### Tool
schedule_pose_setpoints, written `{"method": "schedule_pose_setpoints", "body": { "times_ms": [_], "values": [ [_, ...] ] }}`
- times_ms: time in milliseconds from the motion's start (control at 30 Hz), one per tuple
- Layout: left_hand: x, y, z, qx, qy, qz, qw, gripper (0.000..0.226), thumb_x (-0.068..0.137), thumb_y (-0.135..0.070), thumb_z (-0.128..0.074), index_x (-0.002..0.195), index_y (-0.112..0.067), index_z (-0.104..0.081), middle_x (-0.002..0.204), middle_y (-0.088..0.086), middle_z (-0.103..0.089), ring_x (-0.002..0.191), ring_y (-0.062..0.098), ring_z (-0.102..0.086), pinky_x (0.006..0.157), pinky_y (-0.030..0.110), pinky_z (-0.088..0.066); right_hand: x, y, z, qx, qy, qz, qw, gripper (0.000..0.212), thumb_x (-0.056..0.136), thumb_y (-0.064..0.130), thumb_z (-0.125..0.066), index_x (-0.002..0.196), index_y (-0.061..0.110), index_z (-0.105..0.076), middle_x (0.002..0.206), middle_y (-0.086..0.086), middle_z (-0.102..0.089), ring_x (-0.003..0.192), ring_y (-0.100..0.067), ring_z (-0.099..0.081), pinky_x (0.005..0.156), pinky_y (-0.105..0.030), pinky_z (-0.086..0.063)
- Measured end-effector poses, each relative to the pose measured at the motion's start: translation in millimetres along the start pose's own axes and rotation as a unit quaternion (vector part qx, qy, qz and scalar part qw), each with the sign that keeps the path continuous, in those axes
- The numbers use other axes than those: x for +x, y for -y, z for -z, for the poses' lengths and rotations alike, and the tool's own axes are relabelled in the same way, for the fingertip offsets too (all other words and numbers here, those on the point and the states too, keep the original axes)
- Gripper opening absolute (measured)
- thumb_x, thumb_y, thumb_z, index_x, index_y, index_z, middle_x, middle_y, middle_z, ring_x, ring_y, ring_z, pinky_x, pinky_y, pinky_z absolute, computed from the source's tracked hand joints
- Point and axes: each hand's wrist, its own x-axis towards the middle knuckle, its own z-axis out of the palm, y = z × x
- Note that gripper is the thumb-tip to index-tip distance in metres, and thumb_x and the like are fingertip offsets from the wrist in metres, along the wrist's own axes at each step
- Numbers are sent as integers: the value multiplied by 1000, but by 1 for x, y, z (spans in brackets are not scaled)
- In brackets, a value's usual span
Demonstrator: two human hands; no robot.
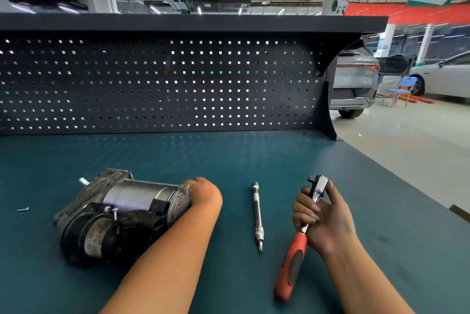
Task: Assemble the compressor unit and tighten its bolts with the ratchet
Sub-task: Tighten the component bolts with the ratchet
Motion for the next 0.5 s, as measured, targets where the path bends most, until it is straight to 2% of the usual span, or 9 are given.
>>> {"method": "schedule_pose_setpoints", "body": {
  "times_ms": [33, 67, 100, 200, 300, 333, 367, 400, 500],
  "values": [
    [-5, -3, 3, -2, -17, 1, 1000, 38, 97, -6, -35, 135, -2, -39, 137, 18, -40, 125, 31, -41, 85, 15, -41, 0, 0, -1, -3, 1, 0, 1000, 38, 75, 45, -53, 60, 10, -47, 56, 8, -11, 44, -4, -8, 30, -16, -19],
    [-11, -6, 6, 15, -39, -4, 999, 39, 95, -3, -37, 133, -3, -42, 135, 17, -39, 124, 31, -40, 96, 28, -41, -1, -1, -1, -6, 2, -1, 1000, 37, 74, 44, -53, 60, 10, -47, 55, 8, -12, 44, -4, -8, 30, -16, -18],
    [-16, -8, 8, 22, -62, -18, 998, 39, 93, 0, -37, 131, -3, -46, 133, 16, -40, 123, 31, -40, 99, 35, -39, -1, -1, -2, -8, 4, -2, 1000, 36, 73, 44, -53, 61, 10, -46, 52, 8, -12, 44, -4, -8, 31, -16, -18],
    [-30, -15, 7, 11, -68, -100, 993, 38, 91, 5, -38, 123, -5, -55, 127, 16, -45, 118, 31, -44, 93, 36, -42, -3, -2, -3, -6, 11, -8, 1000, 38, 76, 45, -52, 61, 10, -45, 46, 6, -17, 43, -4, -8, 30, -16, -18],
    [-44, -23, 13, -173, -64, -182, 966, 46, 90, 7, -40, 129, -14, -52, 118, 10, -54, 110, 24, -50, 87, 27, -43, -6, -2, -4, -1, 27, -20, 999, 42, 86, 42, -44, 60, 10, -45, 53, 7, -12, 42, -5, -8, 30, -16, -19],
    [-54, -27, 19, -279, -57, -204, 937, 44, 91, 6, -45, 128, -16, -53, 111, 5, -60, 102, 17, -55, 81, 18, -44, -6, -2, -5, -2, 34, -24, 999, 43, 90, 41, -39, 61, 10, -45, 54, 7, -12, 41, -5, -8, 30, -16, -19],
    [-66, -31, 26, -400, -37, -207, 892, 37, 90, 4, -51, 120, -17, -57, 100, 1, -65, 90, 11, -58, 71, 9, -44, -7, -3, -5, -3, 42, -27, 999, 45, 93, 39, -35, 61, 9, -45, 54, 7, -12, 41, -5, -9, 30, -16, -19],
    [-77, -34, 33, -515, -2, -198, 834, 28, 90, 2, -55, 109, -18, -61, 91, -3, -67, 81, 8, -60, 64, 6, -43, -8, -3, -6, -3, 52, -29, 998, 46, 94, 38, -33, 62, 9, -46, 53, 6, -13, 41, -6, -9, 31, -16, -19],
    [-102, -34, 50, -745, 142, -134, 637, 17, 91, -1, -56, 90, -16, -65, 76, -3, -67, 68, 9, -60, 62, 17, -51, -11, -6, -10, -7, 86, -39, 995, 46, 93, 39, -34, 61, 9, -47, 53, 6, -14, 40, -5, -11, 31, -15, -19]
  ]
}}
